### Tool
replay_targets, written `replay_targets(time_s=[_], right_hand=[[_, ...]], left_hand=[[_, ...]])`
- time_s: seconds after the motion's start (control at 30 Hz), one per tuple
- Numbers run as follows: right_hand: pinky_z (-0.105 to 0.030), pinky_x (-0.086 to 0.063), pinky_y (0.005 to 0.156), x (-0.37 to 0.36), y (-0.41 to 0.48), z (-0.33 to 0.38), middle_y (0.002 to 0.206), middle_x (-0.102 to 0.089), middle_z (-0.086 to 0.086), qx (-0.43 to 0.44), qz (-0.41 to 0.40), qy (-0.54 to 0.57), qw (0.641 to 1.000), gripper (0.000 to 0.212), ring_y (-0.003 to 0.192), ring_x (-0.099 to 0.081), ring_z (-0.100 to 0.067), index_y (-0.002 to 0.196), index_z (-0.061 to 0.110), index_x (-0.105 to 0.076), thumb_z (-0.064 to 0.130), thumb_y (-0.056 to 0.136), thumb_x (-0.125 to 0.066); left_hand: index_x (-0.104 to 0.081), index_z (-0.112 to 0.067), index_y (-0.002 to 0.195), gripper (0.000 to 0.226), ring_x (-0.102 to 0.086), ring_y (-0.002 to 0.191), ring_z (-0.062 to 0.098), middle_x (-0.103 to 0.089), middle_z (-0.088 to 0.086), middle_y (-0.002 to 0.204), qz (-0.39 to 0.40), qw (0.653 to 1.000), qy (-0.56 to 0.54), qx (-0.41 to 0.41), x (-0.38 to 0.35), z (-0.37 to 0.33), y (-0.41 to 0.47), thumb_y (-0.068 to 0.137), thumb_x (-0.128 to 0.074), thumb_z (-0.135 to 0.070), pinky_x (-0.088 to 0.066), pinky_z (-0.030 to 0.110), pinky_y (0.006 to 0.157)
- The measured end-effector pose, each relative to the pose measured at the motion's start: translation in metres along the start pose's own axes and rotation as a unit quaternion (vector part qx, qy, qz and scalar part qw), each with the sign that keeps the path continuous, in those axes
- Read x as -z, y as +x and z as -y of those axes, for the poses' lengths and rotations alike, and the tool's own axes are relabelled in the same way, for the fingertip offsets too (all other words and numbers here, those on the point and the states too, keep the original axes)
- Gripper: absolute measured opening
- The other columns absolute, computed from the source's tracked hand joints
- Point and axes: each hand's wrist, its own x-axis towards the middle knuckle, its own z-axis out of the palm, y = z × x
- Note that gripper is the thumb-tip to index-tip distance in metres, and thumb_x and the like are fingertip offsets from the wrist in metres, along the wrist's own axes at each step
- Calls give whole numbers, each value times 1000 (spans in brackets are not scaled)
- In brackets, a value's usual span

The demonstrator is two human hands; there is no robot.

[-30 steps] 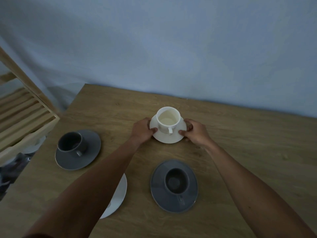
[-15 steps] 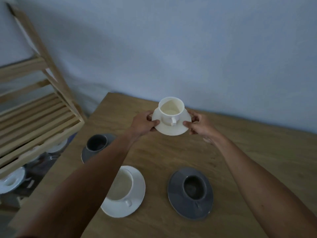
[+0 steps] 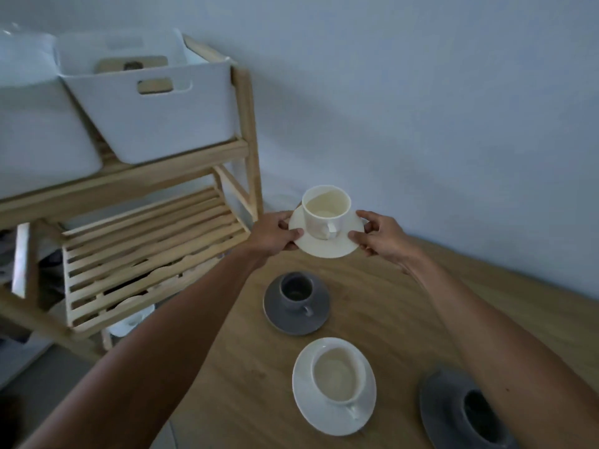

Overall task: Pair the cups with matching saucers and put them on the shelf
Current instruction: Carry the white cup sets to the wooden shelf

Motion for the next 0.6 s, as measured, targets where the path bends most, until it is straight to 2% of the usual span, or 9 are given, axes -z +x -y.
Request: replay_targets(time_s=[0.07,0.17,0.23,0.3,0.4,0.47,0.53,0.6], right_hand=[[-22,-51,53,-30,10,12,79,-61,-2,10,20,-20,1000,68,61,-61,-11,145,17,-43,14,84,-75],[-22,-50,51,-71,24,24,77,-62,-2,39,47,-44,997,65,57,-61,-8,143,17,-45,15,85,-75],[-22,-51,52,-99,35,29,78,-63,-2,46,72,-59,995,65,56,-62,-5,143,19,-45,19,85,-75],[-23,-51,54,-125,44,32,81,-64,-1,42,94,-66,993,67,58,-63,-5,144,20,-44,22,84,-75],[-23,-52,55,-164,60,37,83,-65,-2,49,118,-88,988,69,61,-65,-10,145,21,-42,27,84,-75],[-21,-52,52,-186,70,39,79,-67,-1,65,130,-105,984,69,59,-67,-7,145,20,-43,27,85,-75],[-19,-51,50,-207,83,41,78,-68,0,70,144,-116,980,70,59,-68,-5,146,19,-41,25,85,-74],[-18,-51,49,-225,95,42,79,-68,4,66,154,-125,978,68,58,-68,-4,145,19,-43,23,85,-75]], left_hand=[[-57,-10,132,47,-69,75,13,-69,5,86,-21,1000,4,5,31,11,-4,87,-70,-9,-58,21,60],[-61,-12,130,46,-71,70,16,-73,0,77,-47,999,14,9,73,30,-12,86,-72,-11,-62,32,68],[-62,-12,128,45,-70,60,8,-68,-13,57,-71,997,21,16,99,42,-17,85,-73,-10,-62,29,65],[-61,-11,129,47,-67,53,3,-62,-17,48,-95,995,20,30,120,55,-21,84,-73,-10,-60,25,63],[-57,-11,133,51,-64,56,5,-58,-12,54,-119,992,14,48,150,74,-22,84,-73,-10,-62,33,72],[-57,-12,134,52,-63,60,8,-51,-2,67,-141,988,19,57,165,88,-21,84,-73,-10,-62,30,67],[-59,-16,131,48,-63,55,4,-47,-1,71,-159,985,28,62,181,102,-17,85,-72,-11,-61,26,56],[-61,-16,128,45,-63,52,-1,-50,-2,70,-167,983,21,67,193,117,-10,85,-72,-10,-60,22,59]])
